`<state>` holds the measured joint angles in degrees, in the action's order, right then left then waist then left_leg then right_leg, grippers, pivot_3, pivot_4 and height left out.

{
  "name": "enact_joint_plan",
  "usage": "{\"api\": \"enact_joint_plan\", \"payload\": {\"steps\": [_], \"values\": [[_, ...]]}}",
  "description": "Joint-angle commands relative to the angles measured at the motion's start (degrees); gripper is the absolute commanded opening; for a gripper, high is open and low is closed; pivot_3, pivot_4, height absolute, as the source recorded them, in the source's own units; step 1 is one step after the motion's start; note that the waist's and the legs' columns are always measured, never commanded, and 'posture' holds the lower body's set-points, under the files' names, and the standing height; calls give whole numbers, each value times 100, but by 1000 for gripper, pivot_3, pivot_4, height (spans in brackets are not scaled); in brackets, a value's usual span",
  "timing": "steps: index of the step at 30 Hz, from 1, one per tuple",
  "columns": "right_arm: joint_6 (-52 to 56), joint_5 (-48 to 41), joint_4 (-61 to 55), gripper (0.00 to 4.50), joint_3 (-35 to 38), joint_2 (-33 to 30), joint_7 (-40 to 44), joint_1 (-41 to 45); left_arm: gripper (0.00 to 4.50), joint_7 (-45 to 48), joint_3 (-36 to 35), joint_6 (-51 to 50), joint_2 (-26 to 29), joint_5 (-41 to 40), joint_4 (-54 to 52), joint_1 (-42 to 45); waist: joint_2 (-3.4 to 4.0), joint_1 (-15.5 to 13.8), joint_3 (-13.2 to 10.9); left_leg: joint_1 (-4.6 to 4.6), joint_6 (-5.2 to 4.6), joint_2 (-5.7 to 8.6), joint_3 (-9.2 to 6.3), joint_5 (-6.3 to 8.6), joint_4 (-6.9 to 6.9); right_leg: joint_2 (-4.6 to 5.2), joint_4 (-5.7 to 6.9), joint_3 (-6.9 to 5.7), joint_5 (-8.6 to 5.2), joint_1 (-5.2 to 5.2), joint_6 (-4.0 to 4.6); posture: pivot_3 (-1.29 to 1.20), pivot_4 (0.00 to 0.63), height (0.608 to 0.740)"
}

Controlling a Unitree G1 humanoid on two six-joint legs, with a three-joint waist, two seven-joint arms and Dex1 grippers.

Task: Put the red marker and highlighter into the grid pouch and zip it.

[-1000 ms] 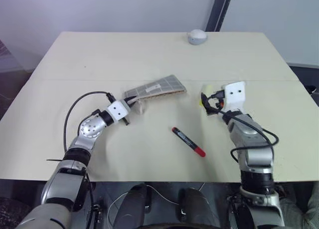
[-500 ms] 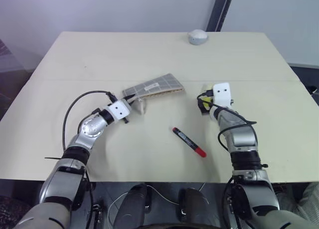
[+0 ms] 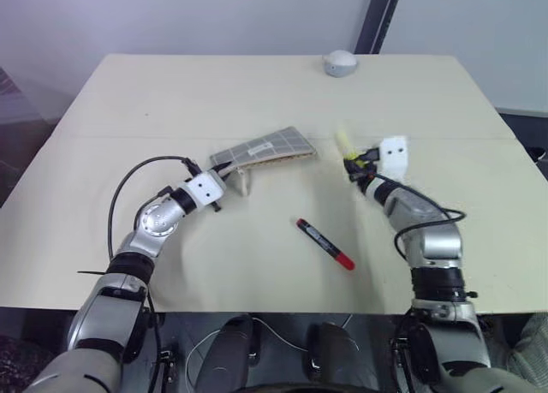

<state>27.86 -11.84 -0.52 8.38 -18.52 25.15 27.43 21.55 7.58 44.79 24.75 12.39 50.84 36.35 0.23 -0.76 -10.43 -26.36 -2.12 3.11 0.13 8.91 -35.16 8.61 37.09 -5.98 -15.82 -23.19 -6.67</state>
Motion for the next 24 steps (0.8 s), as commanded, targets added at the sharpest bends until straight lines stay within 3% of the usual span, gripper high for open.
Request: {"api": "enact_joint_plan", "payload": {"steps": [1, 3, 8, 24], "values": [[-681, -113, -1089, 905, -590, -573, 1138, -355, 0, 219, 38, -40, -33, -126, -242, 94, -1, -11, 0, -1, 0, 0, 0, 0, 0, 1, -1, 0, 0, 0, 0, 0, 150, 740], [-765, -59, -1617, 905, -997, -959, 1626, -637, 0, 322, 18, -88, -15, -183, -306, 163, -3, -13, -1, -5, 1, 2, 0, 0, 0, 2, -8, -1, 0, 1, -1, 0, 150, 740], [-882, 359, -1778, 905, -1356, -1481, 1766, -912, 0, 427, -63, -125, 11, -237, -285, 230, -13, -6, -7, -9, 1, 3, 0, 1, -2, 6, -17, -1, 0, 2, -1, 0, 150, 740], [-1224, 1121, -938, 905, -1473, -1555, 1343, -640, 0, 548, 214, 205, 110, 1, -626, 41, -15, -12, -8, -11, 1, 3, 0, 1, -3, 6, -24, -2, 6, 4, -11, 0, 150, 740]]}}
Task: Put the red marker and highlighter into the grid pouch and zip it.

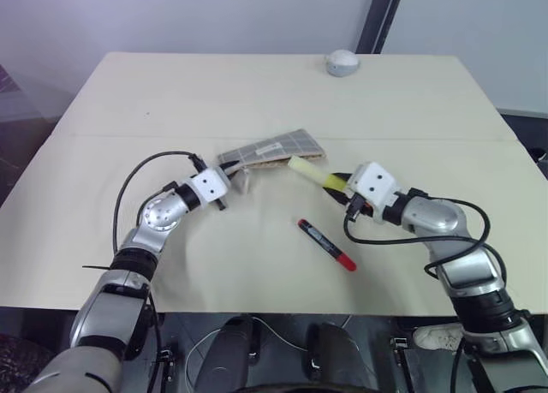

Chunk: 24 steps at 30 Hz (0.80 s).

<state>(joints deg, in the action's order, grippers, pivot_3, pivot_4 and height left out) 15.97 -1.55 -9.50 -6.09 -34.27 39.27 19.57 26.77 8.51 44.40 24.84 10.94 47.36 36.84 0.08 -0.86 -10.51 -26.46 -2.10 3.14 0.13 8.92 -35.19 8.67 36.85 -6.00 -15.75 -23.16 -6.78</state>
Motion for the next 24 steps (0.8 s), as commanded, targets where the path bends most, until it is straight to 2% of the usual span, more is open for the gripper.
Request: {"api": "enact_joint_plan", "payload": {"steps": [1, 7, 14, 18, 22, 24], "values": [[-22, 130, -16, 905, -48, 25, -74, 161, 0, 27, 167, 308, 130, 217, -321, -16, 0, -3, 0, 0, 0, 0, 0, 0, 0, 0, 1, 0, 0, 0, 0, 0, 150, 740], [-309, 316, 170, 905, -168, 52, -75, 274, 0, 305, 310, 376, 139, 139, -665, 14, -1, 1, 0, 1, 0, 0, 0, 0, -2, 0, 1, 0, 0, 1, 0, 0, 150, 740], [-1008, 896, 356, 905, -918, 176, 148, 830, 0, 1027, 423, 436, 104, -294, -683, 45, 0, 12, -1, 2, 0, -4, -1, 0, -1, -5, 6, 0, 0, -5, 0, 0, 150, 740], [-1500, 1489, 636, 905, -1422, 279, 182, 1194, 0, 1746, 465, 484, 92, -800, -721, 73, 0, 6, -1, 1, -1, 0, -1, -1, -6, -3, 8, 0, 0, -3, 0, 0, 150, 740], [-1682, 1674, 781, 905, -1549, 266, 281, 1099, 0, 2012, 326, 381, 74, -1062, -686, 152, 0, -1, -1, 1, -1, 1, -2, -1, -10, -3, 6, 0, 0, -4, 0, 0, 150, 740], [-1525, 1398, 655, 1932, -1374, 339, 366, 956, 0, 1986, 216, 293, 66, -1109, -593, 204, 0, 1, -1, 1, -1, 1, -2, -1, -10, -3, 7, 0, 0, 0, 1, 0, 150, 740]]}}
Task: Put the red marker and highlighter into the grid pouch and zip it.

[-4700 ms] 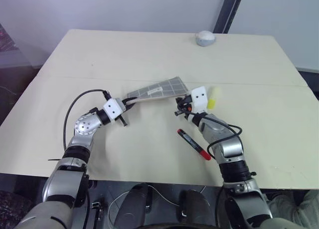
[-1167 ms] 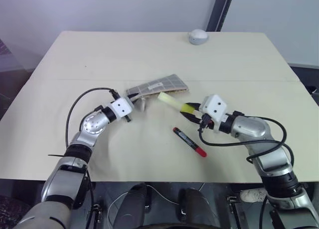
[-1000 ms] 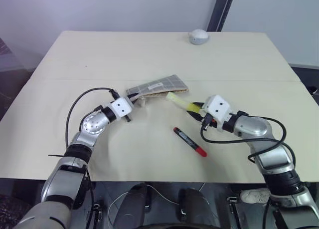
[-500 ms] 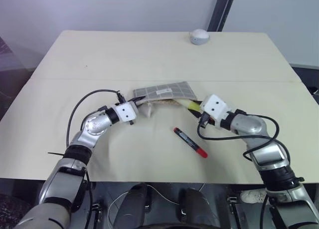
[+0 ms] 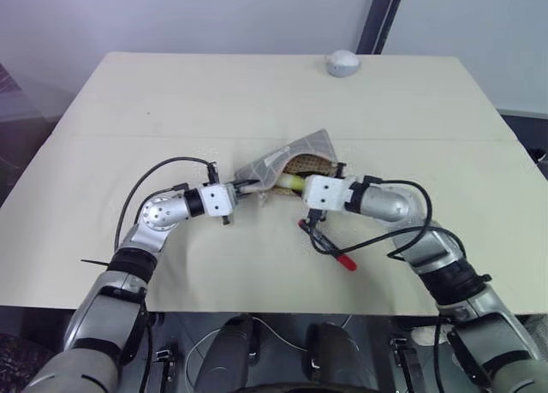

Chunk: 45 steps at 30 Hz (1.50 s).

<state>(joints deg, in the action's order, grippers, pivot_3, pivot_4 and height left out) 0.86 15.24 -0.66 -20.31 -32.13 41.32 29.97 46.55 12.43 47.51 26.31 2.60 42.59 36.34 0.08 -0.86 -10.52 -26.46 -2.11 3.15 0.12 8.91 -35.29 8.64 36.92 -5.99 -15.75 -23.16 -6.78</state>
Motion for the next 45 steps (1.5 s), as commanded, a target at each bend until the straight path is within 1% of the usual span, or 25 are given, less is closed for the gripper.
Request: {"api": "enact_joint_plan", "payload": {"steps": [1, 5, 6, 8, 9, 10, 13, 15, 18, 21, 22, 24, 26, 29, 30, 31, 34, 36, 37, 38, 41, 45], "values": [[39, -369, -284, 2276, 123, 146, 185, -123, 0, -6, -220, -60, -88, -299, -81, 269, -1, 2, 0, 0, 0, 0, 0, 0, 0, 0, 0, 0, 0, 1, 0, 0, 150, 740], [383, -788, -576, 4254, 552, 228, 128, -335, 0, -138, -402, -238, -69, -358, 122, 348, -1, 9, -1, 1, -1, 0, -1, -1, -1, -1, 8, 0, 0, 1, 0, 0, 150, 740], [402, -817, -644, 4422, 621, 203, 103, -386, 0, -156, -436, -273, -70, -377, 157, 352, -1, 10, 0, 1, -1, -1, -1, -1, -2, -2, 9, 0, 0, 1, 0, 0, 150, 740], [538, -988, -834, 4422, 826, 222, 50, -513, 0, -162, -479, -281, -65, -367, 211, 354, -1, 8, 0, 3, -1, -1, -1, -1, -2, -2, 9, 0, 0, 2, 0, 0, 150, 740], [738, -1209, -1016, 4422, 989, 259, 62, -624, 0, -200, -515, -300, -65, -359, 241, 357, -1, 8, 0, 4, -1, -1, -1, -1, -2, -2, 9, 0, 0, 2, 0, 0, 150, 740], [943, -1490, -1289, 4422, 1153, 264, 132, -784, 0, -284, -544, -312, -51, -310, 287, 368, -1, 3, 0, 3, -1, -1, -1, -1, -2, -2, 10, 0, 0, 1, 0, 0, 150, 740], [1993, -2989, -2646, 4422, 1864, 182, 446, -1719, 0, -762, -559, -247, 41, 52, 489, 433, -3, -65, 0, -1, 0, 0, -9, 0, 2, -2, 8, 0, 0, 1, 0, 0, 150, 740], [2485, -3437, -3147, 4422, 2122, 43, 477, -2183, 0, -886, -540, -227, 60, 150, 553, 450, -4, -122, -1, 0, -1, 0, -10, 1, 5, -2, 6, 0, 0, 3, 0, 0, 150, 740], [3000, -3958, -3496, 4422, 2494, 11, 301, -2702, 0, -928, -525, -191, 52, 170, 606, 446, -4, -146, -1, 1, 0, 0, -8, 2, 4, -1, -3, 0, 0, 4, -1, 0, 150, 740], [3227, -3874, -3670, 4422, 2492, -192, 189, -3385, 0, -911, -494, -148, 45, 208, 614, 412, -4, -161, 0, 1, 1, -6, -10, 3, 18, -3, -33, -2, 1, 14, 1, 0, 150, 740], [3258, -3703, -3674, 4422, 2354, -321, 161, -3587, 0, -910, -488, -134, 44, 219, 621, 405, -3, -160, 1, 1, 1, -10, -11, 3, 20, -6, -45, -2, 5, 13, 8, 0, 150, 740], [3008, -3018, -3302, 4422, 1970, -460, -140, -3993, 0, -919, -450, -96, 20, 272, 646, 398, -5, -152, 2, -3, 1, -10, -10, 3, 30, -6, -73, 0, 23, 18, 17, 0, 150, 740], [2853, -2539, -3000, 4422, 1787, -542, -426, -4172, 0, -932, -420, -48, 9, 342, 667, 411, -4, -149, 2, -3, 1, -11, -9, 3, 29, -4, -84, 0, 24, 22, 18, 0, 150, 740], [2802, -2633, -2928, 4422, 1793, -479, -417, -4192, 0, -928, -439, -36, -8, 370, 726, 452, -5, -141, 6, 1, 1, -12, -4, 4, 30, -5, -91, 4, 25, 27, 14, 0, 150, 740], [2788, -2652, -2927, 3897, 1771, -473, -396, -4170, 0, -924, -446, -32, -14, 376, 744, 464, -5, -144, 6, 1, 1, -12, -5, 4, 30, -5, -91, 4, 24, 28, 14, 0, 150, 740], [2782, -2681, -2947, 3630, 1751, -440, -397, -4115, 0, -925, -452, -32, -24, 379, 757, 473, -5, -146, 6, 1, 1, -12, -5, 4, 30, -4, -91, 4, 25, 27, 14, 0, 150, 740], [2746, -2780, -2990, 2105, 1714, -343, -366, -3900, 0, -930, -458, -19, -51, 397, 783, 491, -5, -146, 6, 0, 1, -12, -5, 4, 27, -3, -91, 4, 26, 27, 13, 0, 150, 740], [2783, -2892, -3020, 941, 1711, -290, -309, -3748, 0, -934, -449, -3, -67, 415, 778, 486, -5, -147, 6, -1, 1, -12, -5, 4, 25, -3, -92, 3, 28, 27, 10, 0, 150, 740], [2774, -2890, -3021, 449, 1696, -290, -291, -3674, 0, -933, -448, 4, -73, 416, 773, 482, -5, -147, 6, -1, 1, -12, -5, 3, 25, -3, -92, 3, 29, 27, 8, 0, 150, 740], [2741, -2918, -3039, 341, 1710, -251, -289, -3525, 0, -927, -445, 8, -81, 413, 760, 473, -5, -147, 6, -1, 1, -12, -5, 3, 24, -3, -92, 3, 30, 27, 7, 0, 150, 740], [2784, -3047, -3067, 348, 1822, -143, -324, -2836, 0, -816, -439, 58, -106, 329, 689, 417, -5, -138, 5, -2, 1, -12, -5, 3, 23, -5, -91, 2, 36, 24, -4, 0, 150, 740], [2784, -2833, -2743, 348, 1817, -321, -324, -2277, 0, -581, -482, 50, -175, 102, 562, 333, -6, -159, 4, -2, 0, -11, -5, 3, 17, -8, -93, -4, 38, 22, -7, 0, 150, 740]]}}
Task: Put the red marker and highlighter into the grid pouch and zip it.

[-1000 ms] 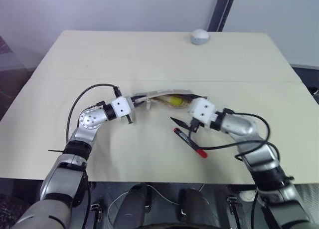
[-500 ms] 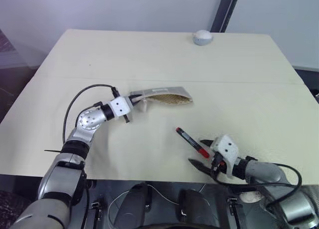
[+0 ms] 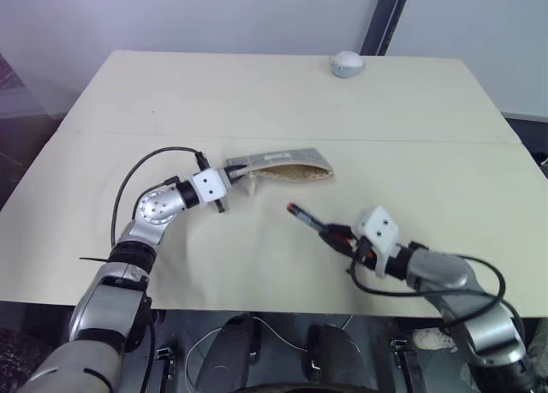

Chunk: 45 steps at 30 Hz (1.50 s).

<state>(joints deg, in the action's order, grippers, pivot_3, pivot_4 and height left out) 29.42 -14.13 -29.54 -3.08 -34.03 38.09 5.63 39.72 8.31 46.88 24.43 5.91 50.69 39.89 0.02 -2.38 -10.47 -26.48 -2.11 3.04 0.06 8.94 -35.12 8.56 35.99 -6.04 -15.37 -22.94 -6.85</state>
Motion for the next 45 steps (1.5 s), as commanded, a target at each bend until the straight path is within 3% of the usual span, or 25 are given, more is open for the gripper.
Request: {"api": "enact_joint_plan", "payload": {"steps": [1, 11, 22, 26, 27, 30, 33, 34, 39, 43, 45], "values": [[-104, 213, 288, 348, 56, -191, -8, 277, 0, 138, -74, 104, 0, -264, -280, -40, -1, -15, 0, 0, 0, 0, 0, 0, 0, 1, -3, -5, 0, -12, 0, 0, 150, 740], [-693, 881, 1247, 348, -490, -284, 195, 1091, 0, 485, 36, 150, 4, -344, -630, -166, -1, 15, -1, -2, -11, 10, 2, 4, -9, 2, 9, -7, 6, 7, -6, 0, 150, 740], [-1595, 2362, 2175, 348, -1782, 160, 34, 2362, 0, 918, 415, 5, -143, -356, -1045, -154, -1, 10, -1, -5, -11, 16, 3, 3, -17, 4, 11, -5, 7, -20, -5, 0, 150, 740], [-1924, 2473, 2346, 348, -1708, 231, -6, 2326, 0, 1033, 393, -217, -189, -503, -1341, -246, -1, 17, -1, -4, -12, 16, 3, 3, -17, 3, 18, -5, 8, -13, -5, 0, 150, 740], [-1982, 2518, 2358, 1377, -1656, 193, -30, 2302, 0, 1036, 369, -275, -180, -509, -1377, -254, -1, 19, -1, -4, -12, 15, 3, 2, -17, 2, 20, -5, 9, -1, -5, 0, 150, 740], [-2105, 2494, 2276, 2777, -1387, 124, -157, 2171, 0, 902, 316, -396, -76, -322, -1326, -245, -1, 18, -1, -1, -12, 13, 3, 2, -17, 0, 22, -5, 8, 1, -5, 0, 150, 740], [-1889, 1855, 1713, 4242, -785, 112, -22, 1694, 0, 761, 278, -533, -6, -220, -1252, -260, -1, -3, -1, 0, -12, 13, 3, 2, -17, 0, 22, -5, 8, 3, -5, 0, 150, 740], [-1699, 1450, 1421, 4444, -545, 175, 83, 1469, 0, 772, 284, -572, -3, -246, -1269, -283, -1, -7, -1, 0, -12, 14, 2, 2, -17, 1, 21, -5, 8, 5, -5, 0, 150, 740], [-638, -311, 69, 4444, 492, 340, 263, 327, 0, 713, 348, -787, -93, -304, -1500, -443, -1, 6, -1, 4, -13, 13, -3, 4, -14, 0, 18, -4, 9, 14, -6, 0, 150, 740], [219, -1256, -318, 4444, 510, 404, 386, -222, 0, 693, 453, -745, -169, -185, -1567, -442, -2, 15, 0, 8, -12, 8, -6, 5, -12, -1, 14, 0, 8, 13, -7, 0, 150, 740], [175, -1131, -25, 4444, 171, 514, 362, -477, 0, 643, 519, -634, -194, -48, -1524, -367, -1, 14, 0, 11, -11, 4, -9, 6, -6, -2, 13, 1, 7, 15, -5, 0, 150, 740]]}}
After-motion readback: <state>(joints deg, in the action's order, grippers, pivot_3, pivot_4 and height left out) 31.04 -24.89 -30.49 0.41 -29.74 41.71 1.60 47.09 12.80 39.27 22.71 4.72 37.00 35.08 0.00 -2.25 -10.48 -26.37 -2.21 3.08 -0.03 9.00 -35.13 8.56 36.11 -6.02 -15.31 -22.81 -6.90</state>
